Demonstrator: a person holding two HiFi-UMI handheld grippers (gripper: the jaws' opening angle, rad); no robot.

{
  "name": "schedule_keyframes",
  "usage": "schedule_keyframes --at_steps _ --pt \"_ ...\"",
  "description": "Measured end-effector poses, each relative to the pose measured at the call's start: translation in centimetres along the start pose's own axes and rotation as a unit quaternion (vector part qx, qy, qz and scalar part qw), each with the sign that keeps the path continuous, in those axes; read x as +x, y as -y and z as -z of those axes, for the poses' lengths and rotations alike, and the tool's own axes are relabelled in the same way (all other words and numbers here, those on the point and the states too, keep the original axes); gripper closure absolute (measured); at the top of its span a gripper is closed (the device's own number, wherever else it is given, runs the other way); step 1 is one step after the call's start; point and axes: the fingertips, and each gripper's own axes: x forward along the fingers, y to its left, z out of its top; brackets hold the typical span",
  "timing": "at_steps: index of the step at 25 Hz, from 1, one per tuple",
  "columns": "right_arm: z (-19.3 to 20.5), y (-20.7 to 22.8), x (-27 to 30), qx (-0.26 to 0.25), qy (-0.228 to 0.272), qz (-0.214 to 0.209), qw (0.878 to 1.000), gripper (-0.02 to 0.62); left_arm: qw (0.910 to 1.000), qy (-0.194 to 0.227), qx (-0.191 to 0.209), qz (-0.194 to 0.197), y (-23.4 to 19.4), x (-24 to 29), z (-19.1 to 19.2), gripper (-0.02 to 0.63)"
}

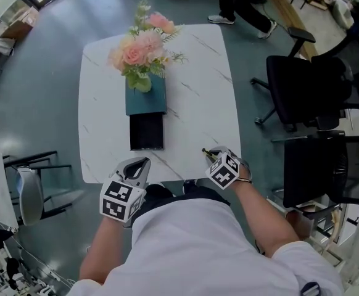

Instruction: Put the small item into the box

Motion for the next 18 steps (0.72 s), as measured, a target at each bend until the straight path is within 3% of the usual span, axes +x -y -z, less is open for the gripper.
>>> schedule_keyframes --at_steps 6,11,18 --pt "-1.5 -0.3 -0.3 0.018 0.003 0.009 1.0 0.522 1.0 -0.001 0.003 0.009 -2.4 -0.6 0.1 0.59" --pt "-3.4 -0.4 -1.2 0.051 0.019 0.037 0.998 0.522 0.9989 -0.004 0.032 0.034 -4.0 -1.1 -0.2 0.59" --pt "-9.6 -1.2 -2.8 0.042 0.065 0.068 0.995 0.523 0.9977 -0.001 0.051 0.045 -8.0 -2.8 -0.2 0.589"
